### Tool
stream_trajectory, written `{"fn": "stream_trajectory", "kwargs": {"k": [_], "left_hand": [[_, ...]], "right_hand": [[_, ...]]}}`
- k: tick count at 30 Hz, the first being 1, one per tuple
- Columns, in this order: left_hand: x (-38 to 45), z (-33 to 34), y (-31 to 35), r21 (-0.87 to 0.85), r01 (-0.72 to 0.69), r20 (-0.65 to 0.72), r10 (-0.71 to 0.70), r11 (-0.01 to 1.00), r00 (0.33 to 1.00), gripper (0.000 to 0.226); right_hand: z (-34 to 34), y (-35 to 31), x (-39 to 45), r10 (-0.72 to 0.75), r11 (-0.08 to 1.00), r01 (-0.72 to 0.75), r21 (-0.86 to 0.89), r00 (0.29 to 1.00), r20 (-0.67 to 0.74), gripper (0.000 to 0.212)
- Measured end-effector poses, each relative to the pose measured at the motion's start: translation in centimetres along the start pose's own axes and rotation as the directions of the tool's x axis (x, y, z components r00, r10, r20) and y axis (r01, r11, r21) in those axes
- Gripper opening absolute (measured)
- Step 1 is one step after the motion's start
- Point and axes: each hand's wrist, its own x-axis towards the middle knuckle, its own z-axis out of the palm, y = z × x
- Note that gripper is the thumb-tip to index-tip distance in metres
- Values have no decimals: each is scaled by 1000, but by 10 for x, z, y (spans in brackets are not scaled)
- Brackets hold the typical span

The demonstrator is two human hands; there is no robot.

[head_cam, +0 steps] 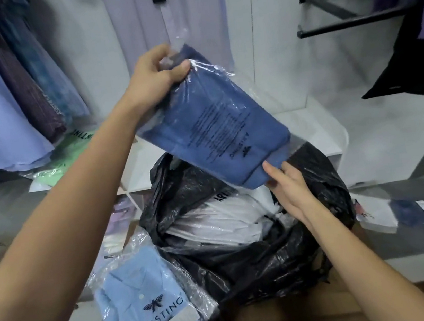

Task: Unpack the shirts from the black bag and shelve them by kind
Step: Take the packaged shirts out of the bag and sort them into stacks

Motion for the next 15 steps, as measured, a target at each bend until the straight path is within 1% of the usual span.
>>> {"fn": "stream_trajectory", "kwargs": {"k": [1,3,4,5,7,8,9,11,13,15], "left_hand": [[-2,-2,-9,-81,30,-53,-34,996,998,12],[-8,-8,-31,-199,109,-137,-137,974,981,15],[-12,-12,-44,-213,173,-166,-211,962,963,11],[-17,-14,-57,-189,257,-198,-293,948,936,9],[-29,-20,-89,-111,441,-231,-455,890,860,12],[-36,-22,-106,-96,520,-227,-527,849,819,16],[-44,-24,-119,-90,583,-205,-588,808,783,23],[-59,-25,-138,-117,647,-155,-657,754,738,38],[-70,-23,-141,-95,649,-89,-656,755,750,36],[-71,-20,-134,-85,597,-40,-601,798,798,34]], "right_hand": [[1,-1,4,-2,1000,2,-18,1000,-5,38],[3,-12,18,-29,993,27,-112,999,-16,24],[5,-20,28,-55,981,48,-188,998,-30,21],[8,-30,37,-85,957,70,-283,995,-42,19],[15,-52,58,-137,859,91,-504,989,-55,8],[21,-63,67,-163,782,107,-613,986,-35,2],[28,-74,76,-203,678,142,-721,979,2,10],[45,-97,89,-249,381,211,-900,961,120,28],[66,-121,96,-228,86,275,-958,941,249,32],[86,-139,101,-133,-144,370,-918,912,389,26]]}}
